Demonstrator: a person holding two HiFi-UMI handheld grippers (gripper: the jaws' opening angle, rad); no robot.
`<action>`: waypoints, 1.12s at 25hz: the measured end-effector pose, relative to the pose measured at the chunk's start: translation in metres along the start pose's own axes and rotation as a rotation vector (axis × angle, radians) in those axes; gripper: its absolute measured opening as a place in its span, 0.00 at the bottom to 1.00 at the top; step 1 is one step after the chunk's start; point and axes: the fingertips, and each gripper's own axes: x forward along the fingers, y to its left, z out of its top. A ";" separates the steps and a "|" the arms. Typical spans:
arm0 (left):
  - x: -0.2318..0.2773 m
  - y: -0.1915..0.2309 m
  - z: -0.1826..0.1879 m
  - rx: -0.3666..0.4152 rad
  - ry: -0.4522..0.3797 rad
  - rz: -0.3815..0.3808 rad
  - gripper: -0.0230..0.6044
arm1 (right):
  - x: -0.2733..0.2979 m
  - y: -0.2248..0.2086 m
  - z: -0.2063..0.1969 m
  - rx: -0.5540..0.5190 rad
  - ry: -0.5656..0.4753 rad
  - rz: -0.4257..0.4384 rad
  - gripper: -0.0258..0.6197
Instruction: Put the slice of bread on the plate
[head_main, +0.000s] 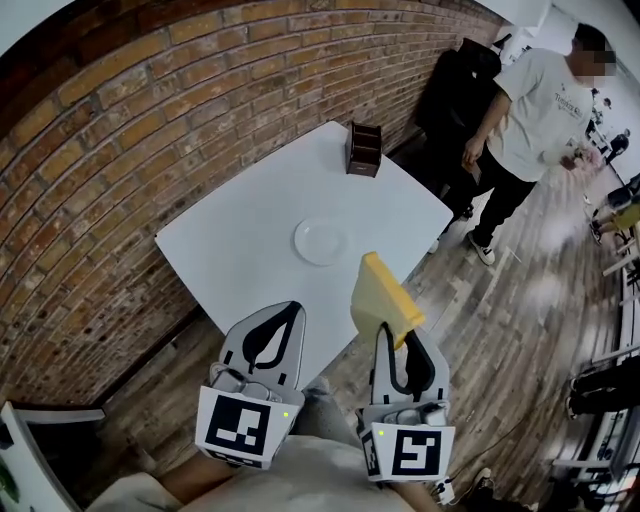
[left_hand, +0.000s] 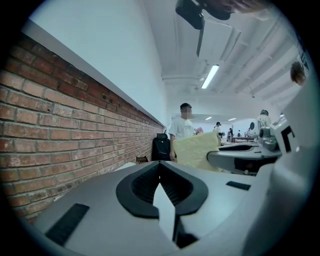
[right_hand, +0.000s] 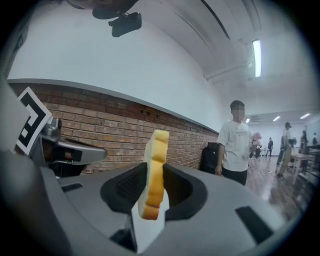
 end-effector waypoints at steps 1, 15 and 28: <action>0.002 0.002 0.000 -0.003 0.002 0.007 0.05 | 0.003 0.000 -0.001 0.001 0.004 0.007 0.21; 0.043 0.020 -0.019 -0.026 0.028 0.054 0.05 | 0.053 -0.004 -0.022 0.013 0.036 0.090 0.21; 0.076 0.037 -0.031 -0.004 0.055 0.078 0.05 | 0.097 -0.006 -0.038 0.026 0.047 0.142 0.21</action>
